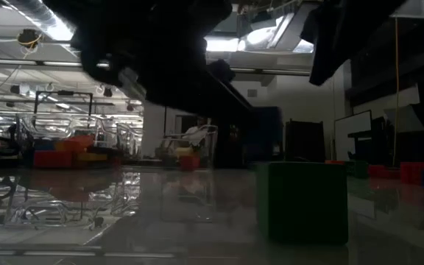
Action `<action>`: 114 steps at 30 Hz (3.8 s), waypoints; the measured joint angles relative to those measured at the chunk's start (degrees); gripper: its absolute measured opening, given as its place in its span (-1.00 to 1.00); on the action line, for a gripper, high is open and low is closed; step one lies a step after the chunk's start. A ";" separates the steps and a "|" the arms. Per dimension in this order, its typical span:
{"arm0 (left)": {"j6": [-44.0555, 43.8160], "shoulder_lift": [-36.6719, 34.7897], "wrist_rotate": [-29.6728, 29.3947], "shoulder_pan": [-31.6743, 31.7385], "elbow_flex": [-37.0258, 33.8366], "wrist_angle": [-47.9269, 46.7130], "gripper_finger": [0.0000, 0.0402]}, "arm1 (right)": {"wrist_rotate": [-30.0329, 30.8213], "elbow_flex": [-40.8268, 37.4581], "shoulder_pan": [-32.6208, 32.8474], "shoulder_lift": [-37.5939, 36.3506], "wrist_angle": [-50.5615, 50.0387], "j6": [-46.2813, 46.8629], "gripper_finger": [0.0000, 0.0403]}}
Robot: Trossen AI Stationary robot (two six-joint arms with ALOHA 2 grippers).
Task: Sort blocks by size
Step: Put the small blue block into the right transparent bin, then put the small green block into the right transparent bin
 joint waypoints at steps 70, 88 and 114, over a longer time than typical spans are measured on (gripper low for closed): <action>-20.70 -22.99 -29.34 50.68 -4.44 -31.51 -0.05 | -1.39 -8.56 3.76 8.33 33.81 -0.20 0.21; -23.92 -22.99 -19.20 48.02 -4.44 -31.45 0.11 | 5.44 -8.55 3.72 14.82 34.17 -0.31 0.04; -25.94 -47.90 -14.77 36.08 -4.46 -66.95 0.11 | 19.41 5.94 -25.48 14.84 35.93 -41.34 -0.34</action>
